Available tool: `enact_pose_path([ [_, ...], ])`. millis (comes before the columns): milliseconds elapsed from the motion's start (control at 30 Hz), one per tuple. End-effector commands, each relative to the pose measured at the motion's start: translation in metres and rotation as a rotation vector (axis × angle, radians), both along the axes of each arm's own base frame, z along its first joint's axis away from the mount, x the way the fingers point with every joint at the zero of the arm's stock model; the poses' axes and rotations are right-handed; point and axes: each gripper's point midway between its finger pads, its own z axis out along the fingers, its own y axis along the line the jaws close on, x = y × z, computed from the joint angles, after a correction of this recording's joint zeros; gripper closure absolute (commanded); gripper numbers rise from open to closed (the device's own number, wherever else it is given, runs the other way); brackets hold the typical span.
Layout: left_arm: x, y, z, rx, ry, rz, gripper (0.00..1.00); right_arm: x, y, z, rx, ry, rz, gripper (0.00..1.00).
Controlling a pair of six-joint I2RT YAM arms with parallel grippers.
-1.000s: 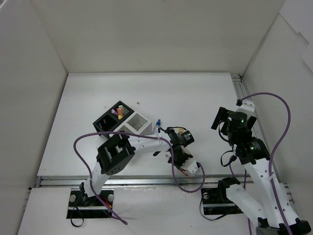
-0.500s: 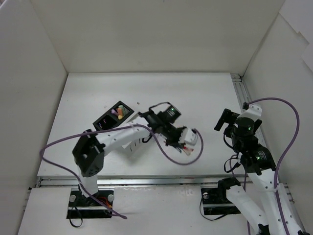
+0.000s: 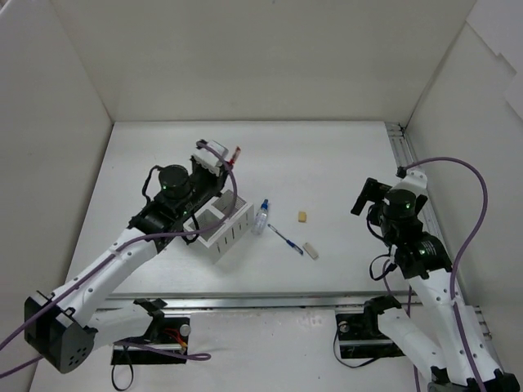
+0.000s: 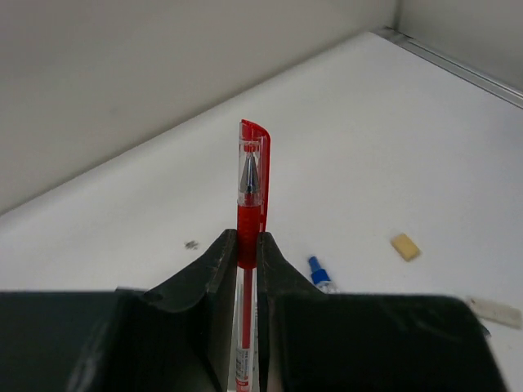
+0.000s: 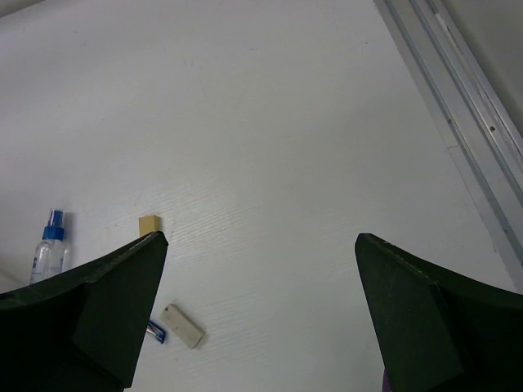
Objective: Sort the stationery into containers
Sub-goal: Place the pen in the storage box.
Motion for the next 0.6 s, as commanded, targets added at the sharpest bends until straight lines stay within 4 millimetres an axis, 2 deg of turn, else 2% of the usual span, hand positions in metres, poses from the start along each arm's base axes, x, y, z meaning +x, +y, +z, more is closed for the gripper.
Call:
enact_pose_path([
  [0,0.027,0.087,0.046,-0.292,-0.105,0.444,1.0,0.017,0.008,0.006,0.035,-0.052,0.016,0.02],
  [33,0.027,0.099,0.026,-0.284,-0.084,0.484,1.0,0.018,0.008,0.005,0.038,-0.055,0.014,0.02],
  [67,0.022,0.117,0.036,-0.339,-0.126,0.543,1.0,0.019,0.008,0.004,0.038,-0.055,0.013,0.02],
  [100,0.021,0.126,0.031,-0.34,-0.137,0.564,1.0,0.019,0.008,0.002,0.035,-0.052,0.014,0.02],
  [133,0.022,0.144,0.011,-0.323,-0.131,0.619,1.0,0.021,0.009,0.002,0.036,-0.057,0.014,0.02],
  [167,0.019,0.156,0.022,-0.372,-0.179,0.645,1.0,0.021,0.009,0.002,0.034,-0.059,0.021,0.02],
  [200,0.02,0.163,0.018,-0.374,-0.185,0.652,1.0,0.023,0.011,0.003,0.033,-0.062,0.029,0.02],
  [233,0.022,0.179,0.01,-0.368,-0.19,0.688,1.0,0.024,0.012,0.002,0.032,-0.06,0.037,0.02],
  [300,0.026,0.183,0.009,-0.375,-0.202,0.673,1.0,0.026,0.013,0.001,0.029,-0.061,0.041,0.02],
  [333,0.033,0.191,-0.004,-0.36,-0.189,0.697,1.0,0.027,0.014,0.0,0.031,-0.06,0.048,0.02],
  [400,0.038,0.193,-0.005,-0.365,-0.21,0.677,1.0,0.029,0.016,-0.003,0.029,-0.056,0.057,0.02],
  [433,0.043,0.196,-0.016,-0.364,-0.195,0.69,1.0,0.029,0.018,-0.004,0.032,-0.052,0.067,0.02],
  [467,0.045,0.203,-0.019,-0.382,-0.198,0.709,1.0,0.03,0.018,-0.006,0.034,-0.049,0.068,0.02],
  [567,0.05,0.203,-0.035,-0.408,-0.185,0.695,1.0,0.033,0.022,-0.007,0.036,-0.046,0.09,0.02],
])
